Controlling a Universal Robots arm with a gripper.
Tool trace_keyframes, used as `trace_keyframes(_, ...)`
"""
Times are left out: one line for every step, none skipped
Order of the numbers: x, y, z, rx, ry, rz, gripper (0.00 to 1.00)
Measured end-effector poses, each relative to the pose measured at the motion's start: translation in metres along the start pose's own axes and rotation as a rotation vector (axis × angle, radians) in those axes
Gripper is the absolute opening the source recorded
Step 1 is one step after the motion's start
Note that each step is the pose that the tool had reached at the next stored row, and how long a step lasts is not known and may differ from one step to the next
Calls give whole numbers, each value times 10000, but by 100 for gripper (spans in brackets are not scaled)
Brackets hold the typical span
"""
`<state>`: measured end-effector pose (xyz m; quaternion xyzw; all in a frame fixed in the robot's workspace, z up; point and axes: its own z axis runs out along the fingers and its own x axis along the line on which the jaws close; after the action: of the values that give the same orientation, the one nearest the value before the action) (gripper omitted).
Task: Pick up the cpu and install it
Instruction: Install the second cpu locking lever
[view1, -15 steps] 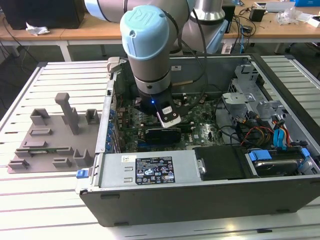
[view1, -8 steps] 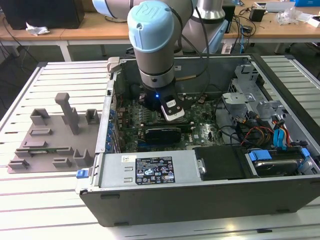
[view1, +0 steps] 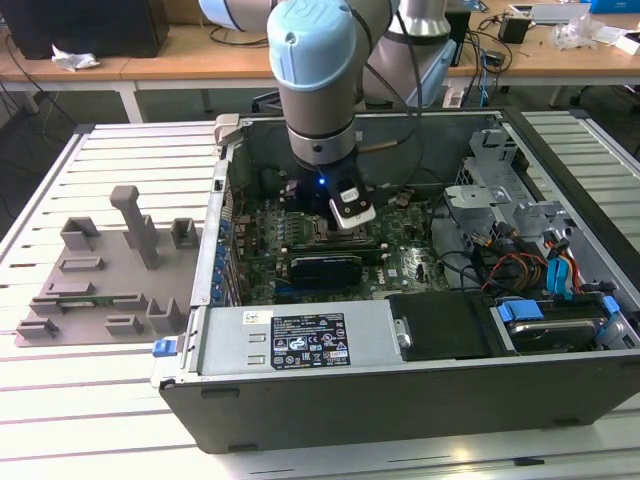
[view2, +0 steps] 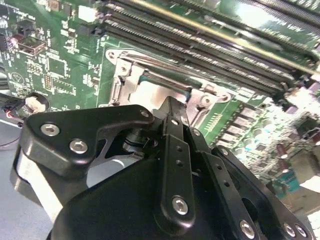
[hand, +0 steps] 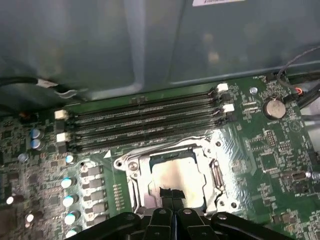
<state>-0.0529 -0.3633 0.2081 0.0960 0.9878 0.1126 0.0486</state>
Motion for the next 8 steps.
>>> trace_keyframes(-10,35,9,60,-11,-5,11)
trace_keyframes(-16,61,15,91,-16,-10,11)
trace_keyframes(-25,96,25,132,-24,-17,11)
trace_keyframes(-32,112,27,166,-29,-22,11)
trace_keyframes(-38,121,24,194,-35,-25,11)
trace_keyframes(-42,126,14,215,-36,-26,11)
trace_keyframes(-45,130,1,226,-38,-26,11)
trace_keyframes(-47,134,-15,237,-41,-27,11)
